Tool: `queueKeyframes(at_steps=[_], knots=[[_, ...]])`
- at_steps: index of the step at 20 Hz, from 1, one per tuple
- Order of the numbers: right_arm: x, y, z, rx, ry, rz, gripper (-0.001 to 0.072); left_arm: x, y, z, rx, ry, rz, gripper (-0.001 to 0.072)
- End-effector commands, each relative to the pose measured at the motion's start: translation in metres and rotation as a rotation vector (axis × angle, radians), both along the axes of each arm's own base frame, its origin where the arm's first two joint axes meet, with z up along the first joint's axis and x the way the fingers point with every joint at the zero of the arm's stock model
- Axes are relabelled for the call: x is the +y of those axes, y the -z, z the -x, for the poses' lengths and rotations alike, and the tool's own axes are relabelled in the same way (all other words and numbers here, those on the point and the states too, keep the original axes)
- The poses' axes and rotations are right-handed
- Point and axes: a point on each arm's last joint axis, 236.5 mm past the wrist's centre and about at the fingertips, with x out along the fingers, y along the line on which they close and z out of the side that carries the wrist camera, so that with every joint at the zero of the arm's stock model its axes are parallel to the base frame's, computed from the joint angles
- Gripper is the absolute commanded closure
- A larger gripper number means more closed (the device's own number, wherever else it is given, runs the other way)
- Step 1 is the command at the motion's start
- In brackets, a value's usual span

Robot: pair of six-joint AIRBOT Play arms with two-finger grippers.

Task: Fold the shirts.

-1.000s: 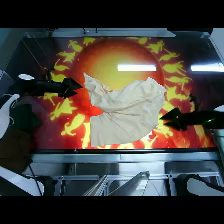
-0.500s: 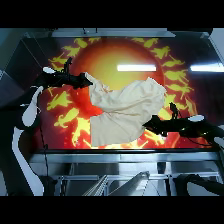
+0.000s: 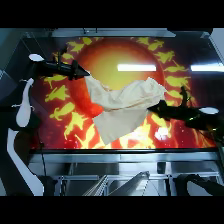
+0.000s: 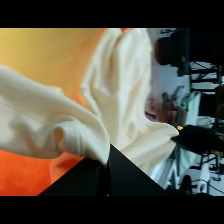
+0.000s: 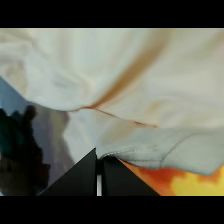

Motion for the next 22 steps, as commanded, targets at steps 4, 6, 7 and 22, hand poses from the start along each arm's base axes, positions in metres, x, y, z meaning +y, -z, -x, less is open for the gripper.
queueKeyframes(at_steps=[4,6,7,22], knots=[[-0.041,-0.323,0.059,-0.84,0.063,0.186,0.0688,0.005,-0.286,0.133,-0.474,0.193,0.427,0.0698],[-0.049,-0.406,0.105,-1.102,0.183,0.391,0.0687,0.004,-0.39,0.213,-0.751,0.239,0.591,0.0697],[-0.051,-0.441,0.129,-1.21,0.264,0.497,0.0687,0.003,-0.427,0.249,-0.866,0.221,0.603,0.0697],[-0.066,-0.196,-0.088,-0.568,-0.009,0.313,0.0687,-0.021,-0.118,0.025,-0.475,-0.252,-0.17,0.0675]])
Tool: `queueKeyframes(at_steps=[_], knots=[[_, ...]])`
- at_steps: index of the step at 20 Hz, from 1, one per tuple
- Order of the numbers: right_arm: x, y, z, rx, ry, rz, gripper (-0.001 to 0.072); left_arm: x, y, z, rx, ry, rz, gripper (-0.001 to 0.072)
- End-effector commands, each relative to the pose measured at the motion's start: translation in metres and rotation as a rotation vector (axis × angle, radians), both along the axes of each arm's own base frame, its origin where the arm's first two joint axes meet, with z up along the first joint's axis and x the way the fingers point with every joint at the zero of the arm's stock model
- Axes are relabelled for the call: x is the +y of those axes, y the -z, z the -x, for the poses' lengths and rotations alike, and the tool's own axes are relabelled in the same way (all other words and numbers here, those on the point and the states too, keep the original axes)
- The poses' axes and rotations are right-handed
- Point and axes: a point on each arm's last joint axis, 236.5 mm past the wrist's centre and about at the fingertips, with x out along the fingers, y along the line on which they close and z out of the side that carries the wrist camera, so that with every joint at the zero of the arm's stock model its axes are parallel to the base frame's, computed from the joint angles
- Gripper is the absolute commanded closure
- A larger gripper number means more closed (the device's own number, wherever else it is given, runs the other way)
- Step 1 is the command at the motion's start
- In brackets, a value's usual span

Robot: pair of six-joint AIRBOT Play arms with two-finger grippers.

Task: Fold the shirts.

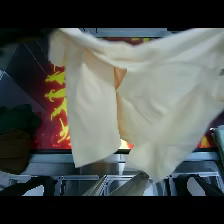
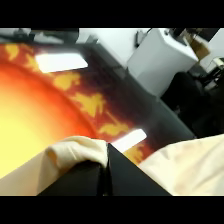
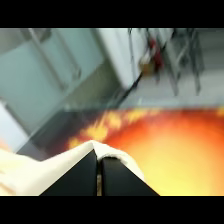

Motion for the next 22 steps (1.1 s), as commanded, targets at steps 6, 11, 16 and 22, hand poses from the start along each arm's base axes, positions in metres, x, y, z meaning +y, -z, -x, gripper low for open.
queueKeyframes(at_steps=[6,11,16,22], knots=[[-0.013,0.278,-0.159,0.553,0.02,-0.072,0.0105,0.044,0.21,-0.091,0.422,0.052,-0.067,0.0376],[-0.088,0.292,-0.069,0.82,-0.041,-0.09,0.0375,0.135,0.225,-0.02,0.822,0.052,-0.139,0.0376],[-0.132,0.388,0.059,1.237,0.064,-0.062,0.0364,0.127,0.305,0.099,1.139,0.055,-0.244,0.0375],[-0.16,0.4,0.088,1.237,0.146,-0.231,0.0364,0.094,0.387,0.2,1.357,0.044,-0.253,0.0374]])
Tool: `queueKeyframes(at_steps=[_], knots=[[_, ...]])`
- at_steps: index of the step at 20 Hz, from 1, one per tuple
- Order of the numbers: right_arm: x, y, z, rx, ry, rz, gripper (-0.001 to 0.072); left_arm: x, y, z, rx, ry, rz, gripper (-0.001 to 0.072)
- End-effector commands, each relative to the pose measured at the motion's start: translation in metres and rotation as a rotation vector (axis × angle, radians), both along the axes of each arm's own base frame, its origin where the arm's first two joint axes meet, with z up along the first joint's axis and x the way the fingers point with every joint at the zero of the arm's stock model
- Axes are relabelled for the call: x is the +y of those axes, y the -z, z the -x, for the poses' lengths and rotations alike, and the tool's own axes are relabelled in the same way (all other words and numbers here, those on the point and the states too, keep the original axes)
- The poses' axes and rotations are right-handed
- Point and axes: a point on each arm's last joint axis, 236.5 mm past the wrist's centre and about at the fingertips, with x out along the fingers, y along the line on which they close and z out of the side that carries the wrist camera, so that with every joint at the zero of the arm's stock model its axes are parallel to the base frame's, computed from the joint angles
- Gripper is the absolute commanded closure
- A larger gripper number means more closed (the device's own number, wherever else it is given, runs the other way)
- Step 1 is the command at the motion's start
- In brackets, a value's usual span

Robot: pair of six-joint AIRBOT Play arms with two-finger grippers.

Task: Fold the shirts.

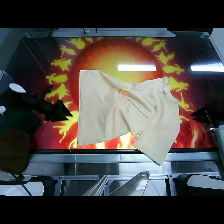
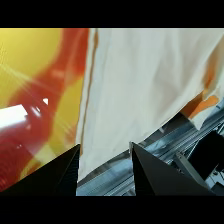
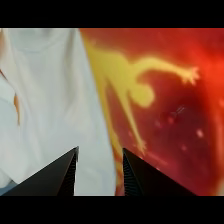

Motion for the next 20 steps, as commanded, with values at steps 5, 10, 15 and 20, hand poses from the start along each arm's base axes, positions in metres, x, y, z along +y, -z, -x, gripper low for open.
queueKeyframes(at_steps=[5,10,15,20], knots=[[-0.019,0.003,0.03,0.022,0.066,-0.052,0.0227,-0.031,0.065,0.067,0.077,0.037,-0.089,0.0375],[-0.004,0.01,0.032,-0.001,0.042,-0.081,0.0167,-0.07,0.063,0.062,0.011,0.073,-0.053,0.0341],[0.023,0.037,0.037,0.009,0.064,-0.114,0.0112,-0.073,0.066,0.06,-0.016,0.087,-0.062,0.0684],[0.063,0.059,0.028,0.067,0.001,-0.164,0.0136,-0.051,0.064,0.047,-0.008,0.005,-0.054,0.0684]])
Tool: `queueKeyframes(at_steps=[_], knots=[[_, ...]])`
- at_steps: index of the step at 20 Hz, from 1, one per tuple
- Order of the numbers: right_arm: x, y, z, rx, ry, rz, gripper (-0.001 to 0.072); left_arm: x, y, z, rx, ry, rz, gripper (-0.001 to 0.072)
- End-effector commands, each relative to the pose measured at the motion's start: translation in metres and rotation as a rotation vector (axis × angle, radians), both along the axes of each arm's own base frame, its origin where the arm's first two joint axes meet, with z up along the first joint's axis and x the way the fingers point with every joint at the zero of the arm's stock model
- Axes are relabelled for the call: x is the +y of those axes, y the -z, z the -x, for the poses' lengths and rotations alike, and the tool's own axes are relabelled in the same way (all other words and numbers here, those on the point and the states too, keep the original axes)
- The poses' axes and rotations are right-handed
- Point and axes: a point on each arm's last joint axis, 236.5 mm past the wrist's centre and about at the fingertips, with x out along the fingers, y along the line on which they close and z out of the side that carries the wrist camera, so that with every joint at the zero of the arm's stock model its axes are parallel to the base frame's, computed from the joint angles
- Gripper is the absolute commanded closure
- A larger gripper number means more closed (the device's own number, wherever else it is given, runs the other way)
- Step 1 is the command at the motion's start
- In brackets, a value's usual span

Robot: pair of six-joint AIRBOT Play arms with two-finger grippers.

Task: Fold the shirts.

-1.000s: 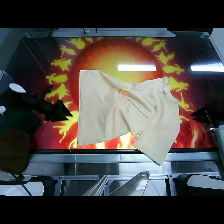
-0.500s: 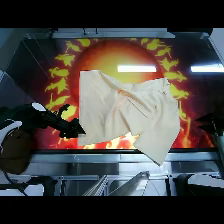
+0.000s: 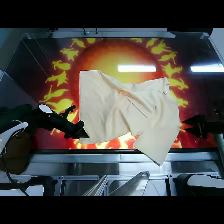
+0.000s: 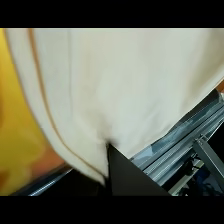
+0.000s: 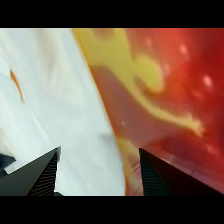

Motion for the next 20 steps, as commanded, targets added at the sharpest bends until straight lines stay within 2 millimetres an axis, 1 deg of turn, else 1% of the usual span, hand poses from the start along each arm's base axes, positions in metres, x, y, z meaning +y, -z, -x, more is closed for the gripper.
queueKeyframes(at_steps=[1,3,5,6,7,8,9,10,12,13,14,15,16,17,18,19,20], knots=[[0.028,0.023,-0.009,0.031,-0.047,0.0,0.0136,0.021,0.008,-0.026,-0.06,-0.099,-0.039,0.0684],[0.052,0.024,-0.016,0.025,-0.096,-0.03,0.014,0.029,0.004,-0.025,-0.048,-0.109,-0.019,0.0684],[0.066,0.021,-0.017,0.022,-0.134,-0.05,0.0145,0.034,0.001,-0.024,-0.042,-0.114,0.001,0.0684],[0.071,0.018,-0.014,0.025,-0.151,-0.067,0.0191,0.037,0.0,-0.025,-0.041,-0.121,0.005,0.0684],[0.075,0.013,-0.01,0.023,-0.171,-0.092,0.0259,0.04,0.0,-0.026,-0.045,-0.128,0.007,0.0684],[0.077,0.009,-0.007,0.027,-0.179,-0.114,0.0259,0.043,-0.001,-0.028,-0.053,-0.137,0.006,0.0684],[0.077,0.007,-0.005,0.027,-0.18,-0.128,0.0294,0.044,-0.003,-0.03,-0.064,-0.141,0.005,0.0684],[0.075,0.007,-0.006,0.025,-0.173,-0.128,0.0394,0.045,-0.005,-0.033,-0.083,-0.136,0.002,0.0684],[0.074,0.005,-0.011,-0.007,-0.17,-0.126,0.0492,0.046,-0.01,-0.036,-0.111,-0.134,0.0,0.0684],[0.075,0.002,-0.016,-0.038,-0.165,-0.133,0.0513,0.046,-0.012,-0.037,-0.127,-0.128,0.001,0.0684],[0.077,-0.003,-0.022,-0.07,-0.155,-0.148,0.0631,0.047,-0.015,-0.039,-0.146,-0.122,0.0,0.0684],[0.079,-0.01,-0.026,-0.098,-0.151,-0.168,0.0685,0.049,-0.02,-0.042,-0.168,-0.126,0.002,0.0684],[0.082,-0.022,-0.028,-0.123,-0.152,-0.198,0.0685,0.054,-0.03,-0.047,-0.205,-0.129,0.006,0.0685],[0.085,-0.041,-0.031,-0.173,-0.16,-0.23,0.0685,0.06,-0.046,-0.051,-0.25,-0.122,0.02,0.0686],[0.088,-0.074,-0.039,-0.261,-0.16,-0.272,0.0685,0.069,-0.073,-0.058,-0.3,-0.136,0.039,0.0686],[0.09,-0.121,-0.047,-0.395,-0.162,-0.306,0.0685,0.076,-0.108,-0.067,-0.368,-0.161,0.076,0.0686],[0.089,-0.169,-0.052,-0.533,-0.169,-0.306,0.0685,0.08,-0.162,-0.078,-0.494,-0.183,0.153,0.0686]])
